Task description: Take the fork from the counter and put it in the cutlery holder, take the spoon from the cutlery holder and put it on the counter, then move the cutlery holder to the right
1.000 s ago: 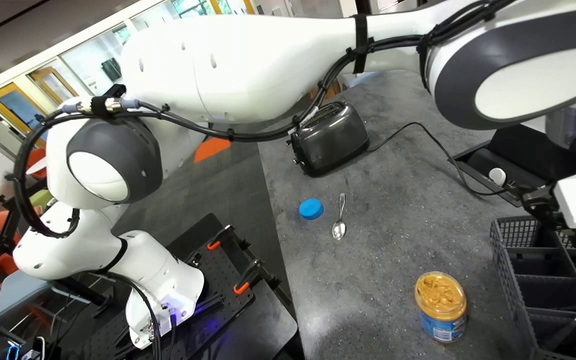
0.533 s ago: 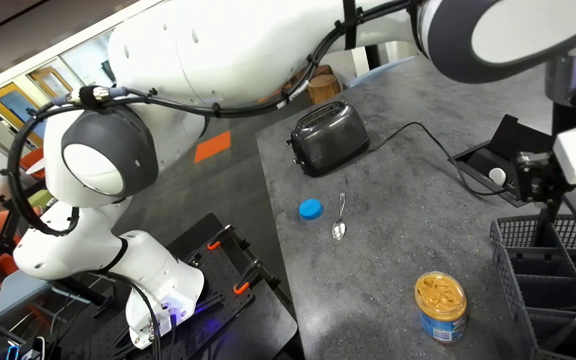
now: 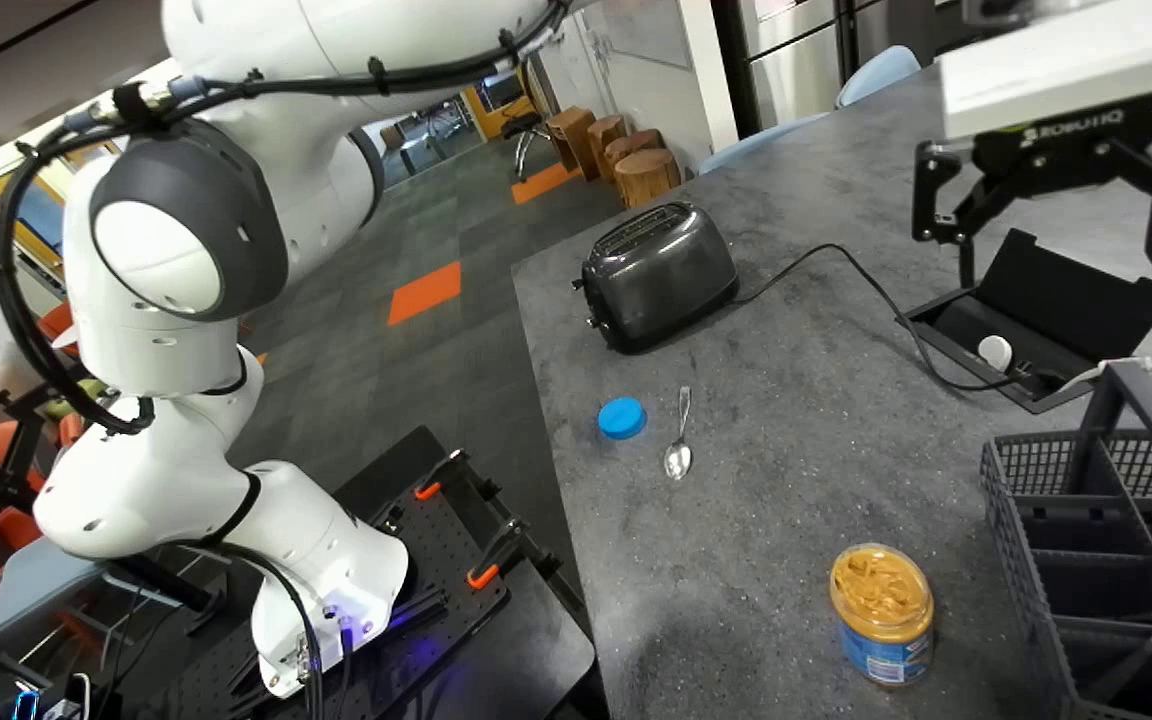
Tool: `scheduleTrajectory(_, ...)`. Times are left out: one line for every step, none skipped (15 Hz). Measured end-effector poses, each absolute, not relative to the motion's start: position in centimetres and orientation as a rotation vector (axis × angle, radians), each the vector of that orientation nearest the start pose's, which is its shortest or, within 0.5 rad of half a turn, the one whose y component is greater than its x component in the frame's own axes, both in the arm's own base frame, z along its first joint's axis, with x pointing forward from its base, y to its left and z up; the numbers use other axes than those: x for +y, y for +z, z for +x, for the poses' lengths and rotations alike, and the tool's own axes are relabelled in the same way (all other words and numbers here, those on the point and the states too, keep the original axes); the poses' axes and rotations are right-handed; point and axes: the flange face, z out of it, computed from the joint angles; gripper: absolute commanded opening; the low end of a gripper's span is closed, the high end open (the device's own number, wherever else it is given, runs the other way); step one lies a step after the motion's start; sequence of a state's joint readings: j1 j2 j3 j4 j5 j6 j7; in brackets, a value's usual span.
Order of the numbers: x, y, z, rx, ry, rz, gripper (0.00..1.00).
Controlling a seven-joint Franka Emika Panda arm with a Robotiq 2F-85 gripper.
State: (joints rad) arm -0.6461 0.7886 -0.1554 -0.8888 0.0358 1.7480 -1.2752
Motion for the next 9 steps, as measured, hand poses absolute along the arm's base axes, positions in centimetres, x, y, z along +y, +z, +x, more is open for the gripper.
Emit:
scheduleTrajectory(-50.2,44.9,57.6,-0.792,0.042,-3.162,1.0)
scheduleTrajectory(-48.6,45.6,58.4,-0.752,0.046,-3.188,1.0)
scheduleTrajectory(-47.2,46.2,58.9,-0.72,0.049,-3.206,1.0)
scheduleTrajectory(-45.6,46.7,59.5,-0.693,0.053,-3.22,1.0)
scheduleTrajectory(-44.1,47.1,59.8,-0.67,0.06,-3.229,1.0)
scheduleTrajectory(-42.6,47.5,60.1,-0.648,0.069,-3.234,1.0)
scheduleTrajectory(-41.1,47.7,60.3,-0.638,0.081,-3.238,1.0)
scheduleTrajectory(-39.8,47.9,60.3,-0.635,0.094,-3.239,1.0)
scheduleTrajectory(-38.6,48.1,60.2,-0.635,0.107,-3.239,1.0)
